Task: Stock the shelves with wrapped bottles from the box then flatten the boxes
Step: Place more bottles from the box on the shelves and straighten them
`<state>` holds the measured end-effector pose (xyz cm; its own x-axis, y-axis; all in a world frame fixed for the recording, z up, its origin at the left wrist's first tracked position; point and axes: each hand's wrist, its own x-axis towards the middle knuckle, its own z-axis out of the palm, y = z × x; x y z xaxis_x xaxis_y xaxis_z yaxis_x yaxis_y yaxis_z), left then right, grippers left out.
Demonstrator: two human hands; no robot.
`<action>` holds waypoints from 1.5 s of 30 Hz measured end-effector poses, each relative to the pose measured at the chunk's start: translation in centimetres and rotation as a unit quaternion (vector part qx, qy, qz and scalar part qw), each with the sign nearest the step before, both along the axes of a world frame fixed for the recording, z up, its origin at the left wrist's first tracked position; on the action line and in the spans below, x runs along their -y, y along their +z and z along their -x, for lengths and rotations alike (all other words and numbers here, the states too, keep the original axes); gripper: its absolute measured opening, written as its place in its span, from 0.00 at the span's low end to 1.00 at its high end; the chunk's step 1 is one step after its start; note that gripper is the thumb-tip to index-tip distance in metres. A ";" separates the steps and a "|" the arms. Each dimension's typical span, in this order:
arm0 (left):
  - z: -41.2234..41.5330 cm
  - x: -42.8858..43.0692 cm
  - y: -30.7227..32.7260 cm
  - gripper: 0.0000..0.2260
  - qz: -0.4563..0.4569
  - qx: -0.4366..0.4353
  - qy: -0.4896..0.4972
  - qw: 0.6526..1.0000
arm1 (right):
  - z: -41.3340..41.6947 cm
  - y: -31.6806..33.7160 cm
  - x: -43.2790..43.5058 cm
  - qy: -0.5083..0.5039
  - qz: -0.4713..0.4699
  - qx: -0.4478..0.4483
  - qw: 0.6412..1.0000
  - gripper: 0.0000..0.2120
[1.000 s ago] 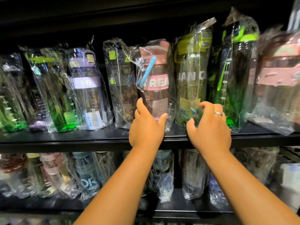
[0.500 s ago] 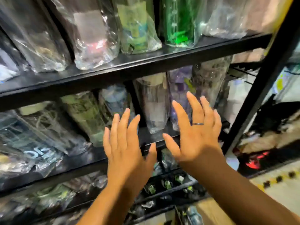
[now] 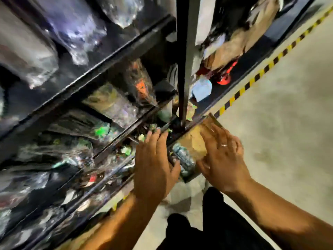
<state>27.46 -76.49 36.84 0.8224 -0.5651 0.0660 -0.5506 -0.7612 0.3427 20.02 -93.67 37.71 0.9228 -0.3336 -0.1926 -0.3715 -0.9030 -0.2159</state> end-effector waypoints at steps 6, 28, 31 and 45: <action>0.8 5.7 -12.0 0.38 -0.071 -0.067 -0.046 0.994 | 0.8 -10.0 4.4 0.038 -0.050 -0.116 0.991 0.38; -2.0 8.4 -60.5 0.42 -0.104 -0.330 0.157 0.925 | -8.2 -65.4 6.9 -0.012 -0.202 -0.361 0.910 0.41; -2.2 7.3 -62.9 0.40 -0.092 -0.335 0.170 0.922 | -8.4 -70.4 5.6 -0.023 -0.224 -0.357 0.907 0.43; -2.5 6.5 -61.4 0.28 0.043 -0.425 0.287 0.857 | -8.1 -69.8 7.3 -0.170 -0.409 -0.253 0.860 0.30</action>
<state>29.98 -83.02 -24.51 0.7352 -0.0742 -0.6738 0.3826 -0.7751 0.5029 28.08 -101.01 -32.04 0.5275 -0.1296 -0.8396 -0.8177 -0.3457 -0.4603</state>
